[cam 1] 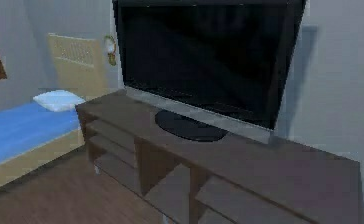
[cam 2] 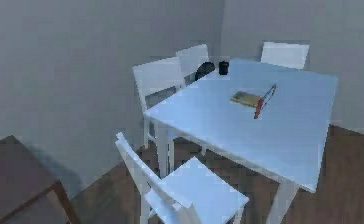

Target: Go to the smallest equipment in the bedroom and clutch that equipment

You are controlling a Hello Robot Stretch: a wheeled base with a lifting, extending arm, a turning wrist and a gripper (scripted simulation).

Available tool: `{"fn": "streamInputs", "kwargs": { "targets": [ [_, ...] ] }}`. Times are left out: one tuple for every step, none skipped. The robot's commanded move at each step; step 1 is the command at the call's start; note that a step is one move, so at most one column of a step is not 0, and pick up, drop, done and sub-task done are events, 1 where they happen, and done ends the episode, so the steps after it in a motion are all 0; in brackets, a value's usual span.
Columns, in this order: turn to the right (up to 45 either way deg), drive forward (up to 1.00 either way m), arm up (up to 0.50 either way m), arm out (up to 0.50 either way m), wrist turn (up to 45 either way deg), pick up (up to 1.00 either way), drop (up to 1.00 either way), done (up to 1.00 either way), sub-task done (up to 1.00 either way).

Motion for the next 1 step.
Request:
{"fn": "streamInputs", "kwargs": {
  "targets": [
    [-45.0, 0.0, 0.0, 0.0, 0.0, 0.0, 0.0, 0.0, 0.0]
  ]
}}
